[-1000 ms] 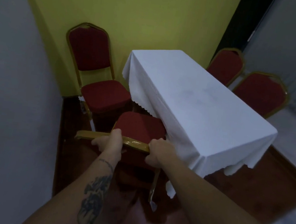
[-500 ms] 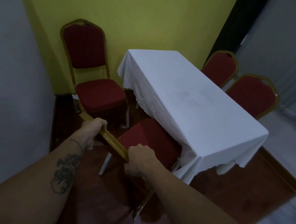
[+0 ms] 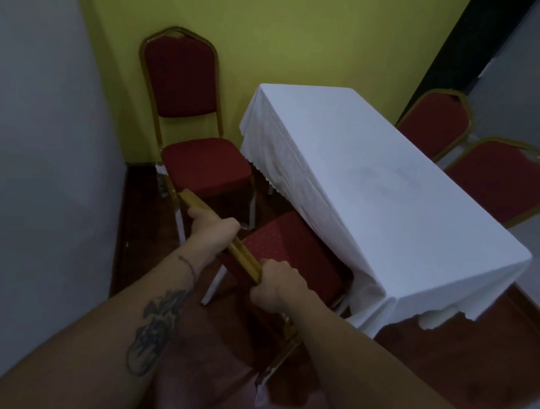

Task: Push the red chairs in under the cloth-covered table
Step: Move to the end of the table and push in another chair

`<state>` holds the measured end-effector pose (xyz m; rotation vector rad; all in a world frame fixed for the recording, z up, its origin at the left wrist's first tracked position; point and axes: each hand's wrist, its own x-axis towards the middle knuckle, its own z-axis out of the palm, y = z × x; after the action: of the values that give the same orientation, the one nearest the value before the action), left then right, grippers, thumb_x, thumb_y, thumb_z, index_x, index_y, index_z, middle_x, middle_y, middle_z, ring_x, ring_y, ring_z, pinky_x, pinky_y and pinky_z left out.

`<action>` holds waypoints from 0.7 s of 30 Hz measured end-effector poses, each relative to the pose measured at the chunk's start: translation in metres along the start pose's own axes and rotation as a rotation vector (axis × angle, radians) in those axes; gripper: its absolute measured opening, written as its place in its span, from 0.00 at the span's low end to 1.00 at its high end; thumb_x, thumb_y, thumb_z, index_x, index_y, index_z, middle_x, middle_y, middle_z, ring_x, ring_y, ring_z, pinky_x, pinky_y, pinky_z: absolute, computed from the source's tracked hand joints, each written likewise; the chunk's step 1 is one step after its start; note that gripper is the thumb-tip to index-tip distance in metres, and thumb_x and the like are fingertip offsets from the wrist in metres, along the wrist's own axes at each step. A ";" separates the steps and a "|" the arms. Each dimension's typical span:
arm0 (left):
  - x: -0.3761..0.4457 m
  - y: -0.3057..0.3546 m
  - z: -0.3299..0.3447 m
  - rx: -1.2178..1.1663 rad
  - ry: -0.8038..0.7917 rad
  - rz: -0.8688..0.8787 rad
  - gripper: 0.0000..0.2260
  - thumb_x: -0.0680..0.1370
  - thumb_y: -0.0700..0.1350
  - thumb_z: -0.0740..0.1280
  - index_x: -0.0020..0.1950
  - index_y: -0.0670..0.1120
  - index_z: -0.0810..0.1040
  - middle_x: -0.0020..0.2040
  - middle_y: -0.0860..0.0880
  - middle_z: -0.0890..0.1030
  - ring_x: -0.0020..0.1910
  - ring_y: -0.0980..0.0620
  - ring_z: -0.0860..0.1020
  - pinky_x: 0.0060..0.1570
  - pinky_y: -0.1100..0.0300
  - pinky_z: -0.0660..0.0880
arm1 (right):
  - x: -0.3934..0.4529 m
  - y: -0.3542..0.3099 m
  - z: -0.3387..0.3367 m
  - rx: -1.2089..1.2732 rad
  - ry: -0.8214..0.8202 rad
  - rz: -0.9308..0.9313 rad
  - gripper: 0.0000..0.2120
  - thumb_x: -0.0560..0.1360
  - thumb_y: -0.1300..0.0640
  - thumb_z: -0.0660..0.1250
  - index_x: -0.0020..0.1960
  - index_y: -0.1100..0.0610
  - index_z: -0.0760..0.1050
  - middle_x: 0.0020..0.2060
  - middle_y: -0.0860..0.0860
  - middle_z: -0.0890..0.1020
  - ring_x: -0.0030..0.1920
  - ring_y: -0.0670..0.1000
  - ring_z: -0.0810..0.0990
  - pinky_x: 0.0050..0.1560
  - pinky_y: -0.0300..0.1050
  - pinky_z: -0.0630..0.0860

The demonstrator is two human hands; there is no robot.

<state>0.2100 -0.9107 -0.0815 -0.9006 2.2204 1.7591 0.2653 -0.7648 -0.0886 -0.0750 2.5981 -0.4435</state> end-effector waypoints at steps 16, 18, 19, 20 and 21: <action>0.072 0.061 0.008 0.017 -0.219 0.057 0.44 0.74 0.37 0.69 0.78 0.40 0.39 0.48 0.41 0.74 0.46 0.42 0.80 0.51 0.43 0.81 | 0.057 -0.005 -0.034 0.076 0.074 0.044 0.15 0.79 0.50 0.66 0.61 0.57 0.76 0.58 0.58 0.80 0.58 0.61 0.81 0.48 0.50 0.74; 0.083 0.069 0.011 0.039 -0.231 0.068 0.41 0.75 0.37 0.68 0.77 0.40 0.42 0.45 0.42 0.74 0.43 0.44 0.80 0.48 0.44 0.82 | 0.069 -0.006 -0.037 0.077 0.075 0.047 0.16 0.79 0.49 0.66 0.62 0.57 0.76 0.59 0.57 0.80 0.57 0.61 0.81 0.48 0.50 0.73; 0.087 0.073 0.011 0.050 -0.240 0.070 0.39 0.76 0.37 0.68 0.77 0.39 0.44 0.44 0.42 0.74 0.42 0.45 0.80 0.46 0.45 0.82 | 0.074 -0.006 -0.039 0.083 0.076 0.048 0.16 0.79 0.48 0.66 0.62 0.57 0.76 0.59 0.57 0.80 0.57 0.61 0.81 0.48 0.50 0.73; 0.090 0.075 0.010 0.059 -0.250 0.075 0.37 0.76 0.37 0.68 0.76 0.39 0.45 0.44 0.42 0.74 0.41 0.46 0.80 0.44 0.46 0.82 | 0.079 -0.008 -0.039 0.088 0.077 0.050 0.16 0.79 0.48 0.66 0.62 0.57 0.76 0.59 0.58 0.80 0.57 0.61 0.81 0.48 0.50 0.73; 0.095 0.079 0.009 0.069 -0.257 0.073 0.36 0.76 0.37 0.67 0.75 0.39 0.46 0.45 0.42 0.74 0.40 0.46 0.80 0.43 0.47 0.82 | 0.085 -0.010 -0.040 0.092 0.081 0.055 0.16 0.79 0.48 0.67 0.62 0.57 0.75 0.59 0.58 0.80 0.57 0.61 0.81 0.48 0.50 0.73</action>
<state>0.0884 -0.9260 -0.0648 -0.5501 2.1550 1.7072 0.1715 -0.7736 -0.0923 0.0461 2.6475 -0.5558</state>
